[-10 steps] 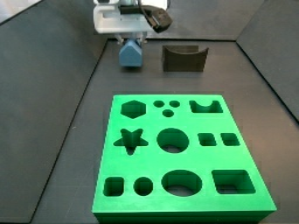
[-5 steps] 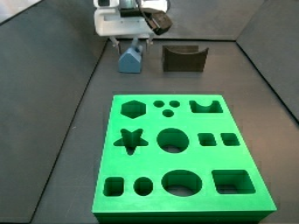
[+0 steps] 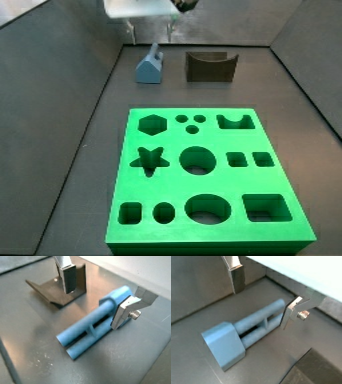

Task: Pick up the 3 prong object. Move up. Rotate the 3 prong object. Place the 3 prong object on the fixture. Regrasp the 3 prong object. Move to above the board. Insert the 3 prong object.
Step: Rotate the 3 prong object.

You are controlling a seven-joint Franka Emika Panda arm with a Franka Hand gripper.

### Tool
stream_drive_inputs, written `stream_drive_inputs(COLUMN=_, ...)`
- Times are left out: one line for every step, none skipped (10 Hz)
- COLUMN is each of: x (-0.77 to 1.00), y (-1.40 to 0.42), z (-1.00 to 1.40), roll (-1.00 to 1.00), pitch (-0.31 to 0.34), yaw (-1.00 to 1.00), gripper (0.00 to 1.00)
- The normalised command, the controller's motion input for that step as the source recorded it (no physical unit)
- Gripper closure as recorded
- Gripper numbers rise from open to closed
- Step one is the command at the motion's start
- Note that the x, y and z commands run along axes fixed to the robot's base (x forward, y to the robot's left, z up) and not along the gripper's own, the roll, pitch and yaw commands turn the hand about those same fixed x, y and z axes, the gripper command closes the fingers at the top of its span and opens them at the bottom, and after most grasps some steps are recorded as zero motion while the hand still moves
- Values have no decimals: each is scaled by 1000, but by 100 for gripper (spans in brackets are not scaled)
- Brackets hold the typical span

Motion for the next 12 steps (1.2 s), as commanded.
stream_drive_inputs(x=-21, y=-9, z=756, roll=-36, pitch=53, yaw=2, gripper=0)
stream_drive_inputs(x=-18, y=-9, z=541, roll=-41, pitch=55, yaw=2, gripper=0)
stream_drive_inputs(x=0, y=0, z=0, roll=0, pitch=0, yaw=1000, gripper=0)
stream_drive_inputs(x=0, y=0, z=-114, roll=0, pitch=0, yaw=1000, gripper=0)
stream_drive_inputs(x=28, y=4, z=-228, roll=0, pitch=-1, yaw=1000, gripper=0)
stream_drive_inputs(x=45, y=9, z=-162, roll=0, pitch=-2, yaw=1000, gripper=0)
stream_drive_inputs(x=34, y=7, z=-73, roll=1, pitch=-2, yaw=1000, gripper=0)
stream_drive_inputs(x=31, y=6, z=-55, roll=1, pitch=-2, yaw=1000, gripper=0)
stream_drive_inputs(x=30, y=5, z=-52, roll=1, pitch=-2, yaw=1000, gripper=0)
stream_drive_inputs(x=31, y=5, z=-50, roll=1, pitch=-2, yaw=1000, gripper=0)
stream_drive_inputs(x=33, y=6, z=-46, roll=1, pitch=-3, yaw=1000, gripper=0)
stream_drive_inputs(x=34, y=6, z=-44, roll=1, pitch=-3, yaw=1000, gripper=0)
